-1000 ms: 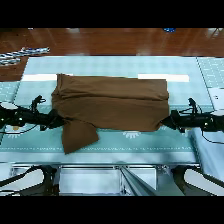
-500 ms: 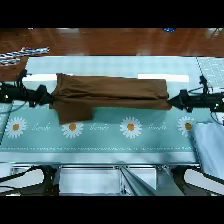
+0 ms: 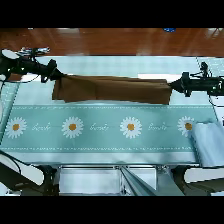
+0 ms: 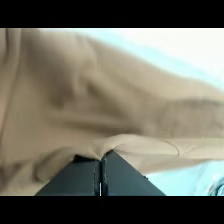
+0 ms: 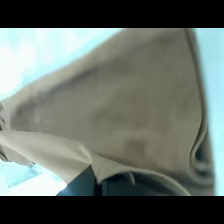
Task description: Fold the shirts.
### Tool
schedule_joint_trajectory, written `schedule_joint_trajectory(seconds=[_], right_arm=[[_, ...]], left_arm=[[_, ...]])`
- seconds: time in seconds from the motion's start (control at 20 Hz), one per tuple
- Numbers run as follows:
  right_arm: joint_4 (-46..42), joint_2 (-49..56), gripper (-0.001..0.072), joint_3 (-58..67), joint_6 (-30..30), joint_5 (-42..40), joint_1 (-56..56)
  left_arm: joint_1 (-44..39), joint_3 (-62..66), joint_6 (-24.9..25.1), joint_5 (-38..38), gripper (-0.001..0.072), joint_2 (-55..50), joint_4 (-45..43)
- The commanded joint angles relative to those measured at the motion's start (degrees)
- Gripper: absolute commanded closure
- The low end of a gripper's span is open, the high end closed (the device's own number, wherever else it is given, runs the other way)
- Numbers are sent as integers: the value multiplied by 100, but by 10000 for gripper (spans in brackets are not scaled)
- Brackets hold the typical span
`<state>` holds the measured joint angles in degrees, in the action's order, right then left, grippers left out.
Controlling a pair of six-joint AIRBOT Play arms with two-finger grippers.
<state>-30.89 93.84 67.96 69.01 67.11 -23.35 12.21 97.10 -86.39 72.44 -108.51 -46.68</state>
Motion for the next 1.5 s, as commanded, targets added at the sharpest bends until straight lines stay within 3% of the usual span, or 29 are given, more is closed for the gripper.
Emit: schedule_joint_trajectory(seconds=[0.0, 0.15, 0.2, 0.25, 0.3, 0.4, 0.45, 0.6, 0.8, 0.9, 1.15, 1.3, 1.45], right_arm=[[122, 538, 689, 466, -33, -44, 11], [103, 765, 689, 577, -33, -369, 184], [116, 815, 660, 577, -33, -555, 256], [120, 850, 500, 577, -15, -754, 326], [125, 846, 322, 577, -4, -911, 365], [199, 791, 298, 647, 13, -866, 306], [190, 758, 298, 780, 151, -570, 175], [133, 455, 299, 1198, 256, 542, -466], [-1357, -619, 299, 872, 455, 295, -1215], [-1720, -1001, 299, 175, 625, -264, -1279], [-1279, -809, 297, -846, 481, -841, -922], [-953, -376, 292, -837, 481, -1038, -621], [-575, -4, 292, -745, 431, -1187, -396]], left_arm=[[-105, 1117, -354, 138, 688, -872, 20], [-155, 1335, -334, 151, 687, -1169, 24], [-173, 1335, -330, 133, 614, -1213, 24], [-184, 1335, -330, 146, 379, -1224, 22], [-177, 1338, -328, 205, 200, -1211, 22], [-24, 1502, -472, 507, 198, -1191, -50], [96, 1641, -852, 723, 198, -1147, -317], [393, 1773, -970, 1071, 198, -507, -1650], [304, 1274, -861, 741, 198, 866, -3012], [85, 387, -861, 170, 198, 1714, -3032], [-1023, -2699, -848, -1626, 198, 3880, -3023], [-1578, -3644, -892, -1884, 198, 4284, -2796], [-1867, -3807, -892, -1893, 198, 4168, -2610]])
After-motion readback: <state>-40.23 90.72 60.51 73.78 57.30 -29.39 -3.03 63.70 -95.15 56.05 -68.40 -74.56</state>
